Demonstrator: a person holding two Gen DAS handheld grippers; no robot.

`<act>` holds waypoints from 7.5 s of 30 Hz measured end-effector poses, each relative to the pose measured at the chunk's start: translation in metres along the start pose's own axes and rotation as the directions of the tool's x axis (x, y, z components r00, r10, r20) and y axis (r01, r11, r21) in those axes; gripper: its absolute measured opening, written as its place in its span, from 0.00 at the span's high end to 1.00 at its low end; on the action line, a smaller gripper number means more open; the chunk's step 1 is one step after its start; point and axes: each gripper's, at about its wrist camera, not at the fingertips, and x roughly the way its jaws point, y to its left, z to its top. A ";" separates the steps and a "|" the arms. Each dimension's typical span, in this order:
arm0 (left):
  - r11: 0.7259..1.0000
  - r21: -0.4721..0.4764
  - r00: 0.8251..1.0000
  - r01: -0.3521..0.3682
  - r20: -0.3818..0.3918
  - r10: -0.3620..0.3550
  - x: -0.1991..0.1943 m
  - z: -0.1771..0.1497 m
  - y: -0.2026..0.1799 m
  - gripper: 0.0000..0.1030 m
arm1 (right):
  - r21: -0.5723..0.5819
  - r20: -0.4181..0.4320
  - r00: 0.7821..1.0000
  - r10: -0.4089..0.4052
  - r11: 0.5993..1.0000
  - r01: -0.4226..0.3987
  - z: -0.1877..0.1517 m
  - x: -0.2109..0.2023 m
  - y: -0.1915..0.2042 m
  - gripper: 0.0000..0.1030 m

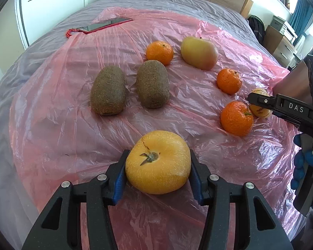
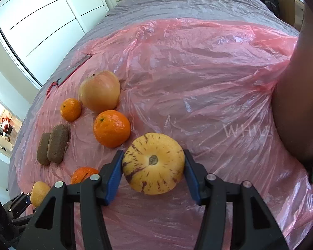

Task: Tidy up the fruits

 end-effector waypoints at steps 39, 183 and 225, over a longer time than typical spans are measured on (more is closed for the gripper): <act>0.974 0.224 0.988 0.009 0.151 -0.044 -0.132 -0.056 -0.128 0.55 | -0.127 0.103 0.994 -0.023 0.991 0.036 -0.122 -0.195 -0.037 0.32; 0.744 0.636 0.962 0.203 0.013 -0.273 -0.051 -0.018 -0.530 0.23 | 0.130 0.286 0.862 -0.417 0.909 0.397 -0.054 -0.290 -0.372 0.00; 0.895 0.446 0.966 -0.003 0.231 -0.112 -0.166 -0.044 -0.333 0.06 | -0.008 0.333 0.907 -0.258 0.961 0.276 -0.154 -0.341 -0.189 0.00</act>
